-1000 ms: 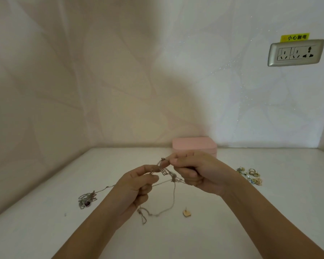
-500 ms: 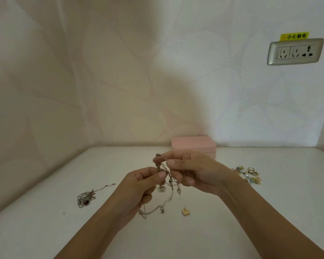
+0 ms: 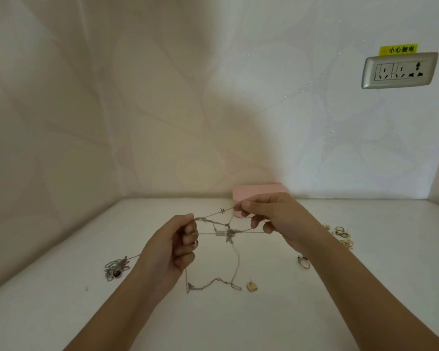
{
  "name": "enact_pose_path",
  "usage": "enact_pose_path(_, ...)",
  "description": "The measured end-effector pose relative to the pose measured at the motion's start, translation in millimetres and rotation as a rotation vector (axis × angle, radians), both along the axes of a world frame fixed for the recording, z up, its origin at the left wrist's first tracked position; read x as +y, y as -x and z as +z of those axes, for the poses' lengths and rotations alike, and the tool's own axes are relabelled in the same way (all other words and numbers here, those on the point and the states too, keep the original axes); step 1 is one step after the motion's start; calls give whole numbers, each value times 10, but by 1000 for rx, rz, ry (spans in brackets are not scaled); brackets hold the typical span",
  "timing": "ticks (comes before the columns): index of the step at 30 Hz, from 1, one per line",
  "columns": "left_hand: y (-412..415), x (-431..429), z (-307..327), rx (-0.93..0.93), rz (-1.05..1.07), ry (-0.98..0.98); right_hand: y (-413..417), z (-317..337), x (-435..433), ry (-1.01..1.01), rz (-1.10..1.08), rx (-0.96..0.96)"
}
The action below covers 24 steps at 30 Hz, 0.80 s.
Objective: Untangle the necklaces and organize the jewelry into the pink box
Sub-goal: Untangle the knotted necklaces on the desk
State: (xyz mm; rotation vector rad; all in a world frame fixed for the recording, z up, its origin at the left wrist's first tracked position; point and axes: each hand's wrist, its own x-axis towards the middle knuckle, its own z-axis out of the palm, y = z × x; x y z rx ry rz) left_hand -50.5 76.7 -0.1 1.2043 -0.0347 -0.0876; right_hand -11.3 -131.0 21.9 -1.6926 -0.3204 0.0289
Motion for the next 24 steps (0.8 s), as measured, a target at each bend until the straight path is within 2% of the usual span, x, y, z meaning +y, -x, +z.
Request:
enact_pose_path(2, 9, 11, 11, 29, 8, -10, 6, 0, 31, -76, -25, 4)
enact_pose_path(7, 1, 50, -36, 78, -10, -287, -60, -5, -18, -381, -82, 148)
enact_pose_path(9, -9, 53, -62, 75, 3, -354, -81, -11, -45, -424, -98, 169)
enact_pose_path(16, -107, 149, -132, 33, 199, -625, -44, 14, -66, -226, -207, -21)
enact_pose_path(21, -122, 137, -194, -44, 236, -873, 51, 38, -17, -128, -60, -64)
enact_pose_path(24, -127, 106, -235, -80, 217, -927, 107, 48, 42, -68, 32, -70)
